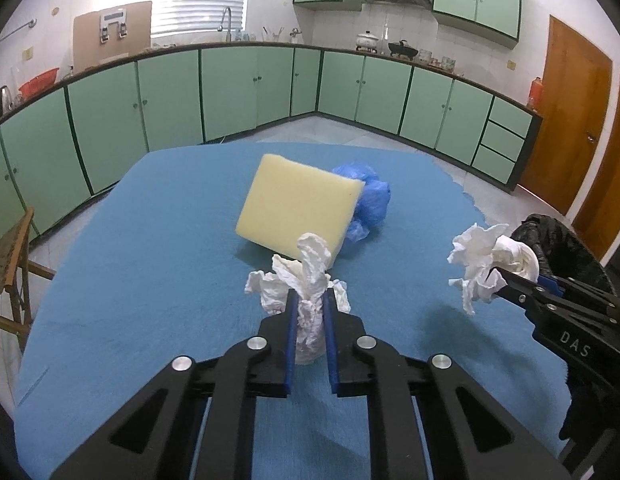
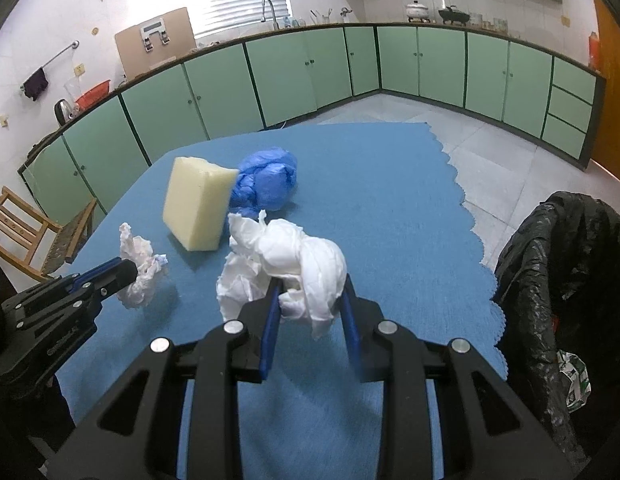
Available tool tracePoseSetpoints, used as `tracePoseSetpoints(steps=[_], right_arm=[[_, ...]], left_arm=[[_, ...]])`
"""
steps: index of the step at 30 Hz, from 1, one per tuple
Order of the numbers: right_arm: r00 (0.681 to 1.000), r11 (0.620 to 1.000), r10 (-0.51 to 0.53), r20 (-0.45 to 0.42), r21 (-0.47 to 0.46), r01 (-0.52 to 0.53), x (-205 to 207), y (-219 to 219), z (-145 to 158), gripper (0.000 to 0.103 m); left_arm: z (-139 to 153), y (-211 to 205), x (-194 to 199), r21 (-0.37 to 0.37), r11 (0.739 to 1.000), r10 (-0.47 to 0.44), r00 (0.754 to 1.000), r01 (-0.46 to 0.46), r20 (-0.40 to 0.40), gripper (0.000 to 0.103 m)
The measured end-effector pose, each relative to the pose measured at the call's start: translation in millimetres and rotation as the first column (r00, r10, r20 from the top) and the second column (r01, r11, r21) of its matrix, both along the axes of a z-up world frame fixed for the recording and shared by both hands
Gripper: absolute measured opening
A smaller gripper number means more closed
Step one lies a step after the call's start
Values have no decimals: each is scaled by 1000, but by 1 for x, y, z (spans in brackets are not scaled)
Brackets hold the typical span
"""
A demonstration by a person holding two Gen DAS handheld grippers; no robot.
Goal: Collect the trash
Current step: 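Grasp another white tissue with the left tool while the right tool holds its tissues, then carry both tissues over the bin and open both tools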
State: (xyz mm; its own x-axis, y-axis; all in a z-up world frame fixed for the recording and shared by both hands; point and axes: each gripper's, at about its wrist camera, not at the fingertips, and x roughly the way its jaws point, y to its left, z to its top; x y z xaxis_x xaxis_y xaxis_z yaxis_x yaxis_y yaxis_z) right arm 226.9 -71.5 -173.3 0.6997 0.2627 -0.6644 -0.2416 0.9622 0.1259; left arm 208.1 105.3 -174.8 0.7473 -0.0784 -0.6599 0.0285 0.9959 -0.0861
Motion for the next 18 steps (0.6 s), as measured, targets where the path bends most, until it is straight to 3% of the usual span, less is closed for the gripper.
tracePoseSetpoints(steps=[18], right_arm=[[993,998,-40,108,58,34,-56,-32,57,27]], left_arm=[[56,-31,-46,14,997,-77,990,76,120,12]])
